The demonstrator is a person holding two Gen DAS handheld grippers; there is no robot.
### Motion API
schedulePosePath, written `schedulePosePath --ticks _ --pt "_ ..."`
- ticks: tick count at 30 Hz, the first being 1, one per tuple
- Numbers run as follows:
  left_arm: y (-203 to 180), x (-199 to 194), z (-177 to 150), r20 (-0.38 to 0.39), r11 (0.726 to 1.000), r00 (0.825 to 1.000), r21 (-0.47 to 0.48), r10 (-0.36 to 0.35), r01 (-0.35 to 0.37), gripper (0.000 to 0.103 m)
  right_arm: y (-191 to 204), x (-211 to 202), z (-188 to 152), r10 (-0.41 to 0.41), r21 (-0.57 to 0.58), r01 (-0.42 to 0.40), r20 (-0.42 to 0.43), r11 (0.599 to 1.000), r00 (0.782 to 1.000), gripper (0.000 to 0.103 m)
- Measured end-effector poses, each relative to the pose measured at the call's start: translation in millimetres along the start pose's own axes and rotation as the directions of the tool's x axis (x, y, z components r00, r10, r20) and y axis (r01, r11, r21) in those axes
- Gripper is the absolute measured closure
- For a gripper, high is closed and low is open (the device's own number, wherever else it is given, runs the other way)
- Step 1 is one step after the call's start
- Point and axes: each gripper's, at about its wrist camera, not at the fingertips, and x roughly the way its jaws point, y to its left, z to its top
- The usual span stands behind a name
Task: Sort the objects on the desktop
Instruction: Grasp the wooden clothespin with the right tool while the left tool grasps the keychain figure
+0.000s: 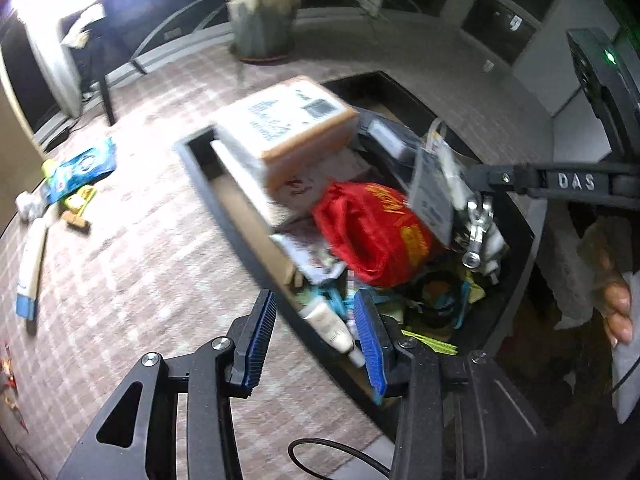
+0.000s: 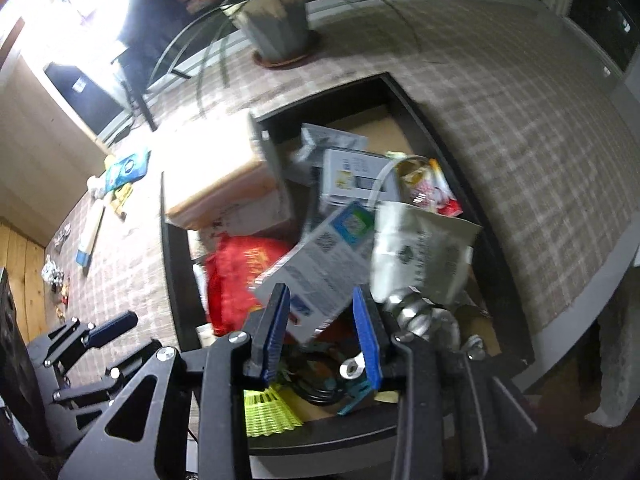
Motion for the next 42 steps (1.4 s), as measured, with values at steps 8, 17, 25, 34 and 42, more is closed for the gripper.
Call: schedulePosePath --ticks 8,17,25,34,42 --pt "52 -13 -12 0.019 0.995 0.998 -0.088 0.058 -0.056 0.065 57 10 8 0.027 -0.108 -0.029 -0.015 0.994 1.000 0.070" --pt "129 -33 -35 0.025 0.966 0.988 -0.213 0.155 -0.146 0.065 144 25 20 0.072 -0.265 -0.075 -0.021 0.961 0.997 0.070" --pt "222 -56 -64 0.020 0.892 0.967 -0.390 0.255 -0.227 0.065 226 50 32 0.121 -0.364 -0.134 -0.057 0.922 0.991 0.067" --pt "321 -71 -104 -0.032 0.792 0.947 -0.540 0.319 -0.285 0.065 299 98 51 0.123 -0.455 -0.165 -0.121 0.875 0.985 0.067" --pt "390 -72 -131 -0.079 0.746 0.940 -0.589 0.331 -0.312 0.058 337 146 70 0.093 -0.485 -0.176 -0.189 0.857 0.977 0.067"
